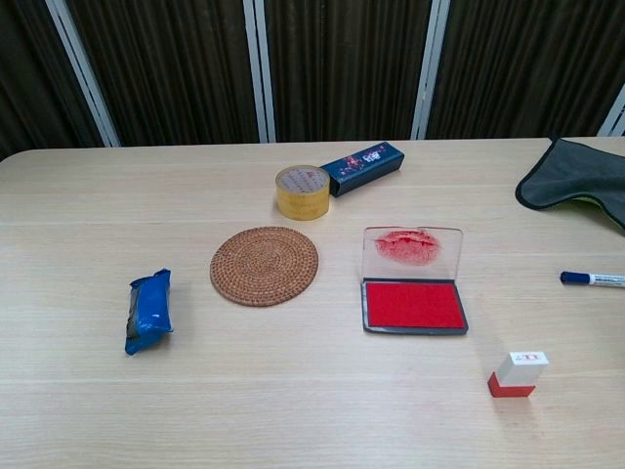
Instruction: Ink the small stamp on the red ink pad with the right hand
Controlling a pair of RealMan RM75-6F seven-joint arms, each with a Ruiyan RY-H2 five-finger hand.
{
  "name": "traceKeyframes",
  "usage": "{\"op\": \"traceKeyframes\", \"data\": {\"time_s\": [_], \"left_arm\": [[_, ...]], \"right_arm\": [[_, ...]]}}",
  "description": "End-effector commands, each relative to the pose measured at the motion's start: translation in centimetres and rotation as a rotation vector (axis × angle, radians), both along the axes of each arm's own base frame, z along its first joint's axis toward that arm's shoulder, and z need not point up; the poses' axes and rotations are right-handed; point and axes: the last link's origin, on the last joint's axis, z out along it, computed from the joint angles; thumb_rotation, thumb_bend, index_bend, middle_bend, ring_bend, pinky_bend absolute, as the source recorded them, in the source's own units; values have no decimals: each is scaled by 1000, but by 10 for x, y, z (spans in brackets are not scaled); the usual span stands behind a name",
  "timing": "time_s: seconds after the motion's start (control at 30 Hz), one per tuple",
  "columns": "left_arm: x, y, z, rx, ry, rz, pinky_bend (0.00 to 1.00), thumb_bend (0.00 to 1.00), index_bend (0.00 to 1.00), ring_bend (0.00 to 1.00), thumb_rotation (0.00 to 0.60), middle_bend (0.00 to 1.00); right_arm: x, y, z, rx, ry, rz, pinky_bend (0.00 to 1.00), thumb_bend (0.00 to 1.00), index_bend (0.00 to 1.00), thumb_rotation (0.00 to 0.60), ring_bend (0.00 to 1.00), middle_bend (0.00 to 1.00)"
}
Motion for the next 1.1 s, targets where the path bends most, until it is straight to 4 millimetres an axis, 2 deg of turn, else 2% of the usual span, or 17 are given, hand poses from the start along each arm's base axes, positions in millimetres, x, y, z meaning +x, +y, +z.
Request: {"op": "traceKeyframes", "data": {"time_s": [0.03, 0.2, 0.33, 0.4, 0.47, 0.53, 0.57, 0.6, 0.67, 0.87, 1.1], "left_arm": [[0, 0, 0, 0, 0, 0, 0, 0, 0, 0, 600, 0], [-1, 0, -1, -4, 4, 4, 0, 0, 0, 0, 600, 0], [-1, 2, -3, -7, 14, 7, 0, 0, 0, 0, 600, 0], [-2, 4, -5, -9, 18, 12, 0, 0, 0, 0, 600, 0], [-2, 6, -6, -8, 19, 17, 0, 0, 0, 0, 600, 0], [-1, 9, -8, -4, 21, 21, 0, 0, 0, 0, 600, 0], [-1, 10, -9, -2, 23, 24, 0, 0, 0, 0, 600, 0], [0, 11, -9, -2, 26, 27, 0, 0, 0, 0, 600, 0], [0, 14, -12, -5, 33, 33, 0, 0, 0, 0, 600, 0], [-1, 21, -22, -23, 64, 62, 0, 0, 0, 0, 600, 0], [-5, 27, -29, -36, 90, 97, 0, 0, 0, 0, 600, 0]], "right_arm": [[0, 0, 0, 0, -1, -1, 0, 0, 70, 600, 0, 0], [0, 0, 0, 3, -2, -2, 0, 0, 67, 600, 0, 0], [-2, -6, -6, 26, 16, -11, 2, 0, 2, 600, 21, 0], [-2, -12, -12, 58, 41, -13, 172, 0, 0, 600, 247, 0], [-2, -24, -18, 95, 106, 1, 601, 0, 0, 600, 654, 16], [5, -37, -27, 135, 160, 34, 843, 0, 0, 600, 845, 63], [8, -41, -31, 144, 182, 48, 921, 0, 0, 600, 907, 94], [10, -45, -34, 159, 206, 57, 954, 0, 0, 600, 932, 108], [15, -50, -45, 217, 227, 56, 996, 0, 0, 600, 962, 131], [25, -58, -70, 371, 234, 23, 1000, 0, 17, 600, 980, 170], [43, -61, -98, 459, 163, 20, 1000, 32, 231, 600, 993, 239]]}}
